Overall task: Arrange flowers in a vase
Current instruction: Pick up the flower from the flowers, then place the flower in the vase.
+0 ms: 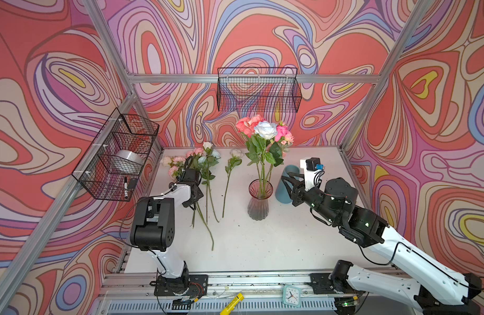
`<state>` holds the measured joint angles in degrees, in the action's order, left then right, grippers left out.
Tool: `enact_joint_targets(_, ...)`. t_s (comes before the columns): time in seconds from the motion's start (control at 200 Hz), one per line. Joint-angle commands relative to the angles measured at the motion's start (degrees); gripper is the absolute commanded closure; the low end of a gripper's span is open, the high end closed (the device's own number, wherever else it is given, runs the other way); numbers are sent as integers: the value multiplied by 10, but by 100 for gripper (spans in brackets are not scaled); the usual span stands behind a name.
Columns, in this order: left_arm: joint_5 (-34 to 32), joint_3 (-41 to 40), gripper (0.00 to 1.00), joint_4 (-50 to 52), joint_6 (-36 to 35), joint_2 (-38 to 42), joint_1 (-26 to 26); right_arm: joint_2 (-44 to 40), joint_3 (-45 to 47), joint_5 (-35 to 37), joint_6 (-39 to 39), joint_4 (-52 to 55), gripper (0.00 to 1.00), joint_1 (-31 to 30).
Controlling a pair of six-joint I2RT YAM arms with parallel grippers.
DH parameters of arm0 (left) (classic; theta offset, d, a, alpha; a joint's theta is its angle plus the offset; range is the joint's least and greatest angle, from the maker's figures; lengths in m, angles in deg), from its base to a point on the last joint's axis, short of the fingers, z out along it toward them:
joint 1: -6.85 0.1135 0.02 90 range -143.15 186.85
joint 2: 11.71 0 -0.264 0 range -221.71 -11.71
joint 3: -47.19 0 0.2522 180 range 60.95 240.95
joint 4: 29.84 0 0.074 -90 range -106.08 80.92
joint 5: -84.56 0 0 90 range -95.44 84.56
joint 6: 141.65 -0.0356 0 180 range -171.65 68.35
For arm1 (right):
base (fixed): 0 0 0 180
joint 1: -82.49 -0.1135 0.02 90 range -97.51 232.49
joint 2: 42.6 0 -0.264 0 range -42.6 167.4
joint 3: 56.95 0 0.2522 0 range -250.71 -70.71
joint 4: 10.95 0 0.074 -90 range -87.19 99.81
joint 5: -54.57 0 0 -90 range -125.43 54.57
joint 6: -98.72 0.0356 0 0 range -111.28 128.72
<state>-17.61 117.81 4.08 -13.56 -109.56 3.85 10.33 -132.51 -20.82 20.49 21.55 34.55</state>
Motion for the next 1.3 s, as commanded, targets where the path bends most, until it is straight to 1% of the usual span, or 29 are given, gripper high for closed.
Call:
enact_joint_targets(0.0, -6, -7, 100, 30, -4, 74, 3, -4, -1, 6, 7, 7, 66, 1)
enact_joint_targets(0.145, 15, -10, 100, 53, -10, 179, 2, -2, -2, 5, 7, 2, 66, 1)
enact_joint_targets(0.29, 75, 15, 100, 67, -21, 258, -6, -1, 3, 12, 9, -12, 66, 1)
enact_joint_targets(0.411, 147, 25, 100, 4, -43, 323, -32, 0, 5, 20, 14, -15, 66, 1)
enact_joint_targets(0.491, 147, 27, 100, -45, -66, 362, -68, -4, 14, 31, 20, -24, 66, 0)
enact_joint_targets(0.521, 146, 25, 100, -87, -82, 377, -84, -5, 17, 37, 22, -26, 66, 1)
enact_joint_targets(0.571, 140, 27, 100, -128, -102, 396, -112, -7, 20, 46, 26, -29, 66, 0)
enact_joint_targets(0.656, 158, 39, 100, -195, -132, 421, -151, -9, 24, 57, 29, -33, 66, 1)
enact_joint_targets(0.756, 170, 75, 100, -255, -156, 423, -196, -6, 23, 68, 30, -34, 66, 0)
enact_joint_targets(0.876, 179, 119, 100, -333, -186, 392, -251, -5, 26, 83, 33, -47, 66, 1)
enact_joint_targets(0.946, 191, 142, 100, -365, -187, 370, -264, -6, 25, 87, 36, -49, 66, 1)
enact_joint_targets(1.071, 186, 146, 100, -458, -185, 342, -289, -8, 27, 97, 39, -49, 66, 1)
enact_joint_targets(1.172, 183, 167, 100, -490, -188, 309, -309, -10, 29, 102, 41, -47, 66, 1)
enact_joint_targets(1.297, 168, 174, 100, -534, -184, 274, -332, -11, 25, 109, 39, -40, 66, 1)
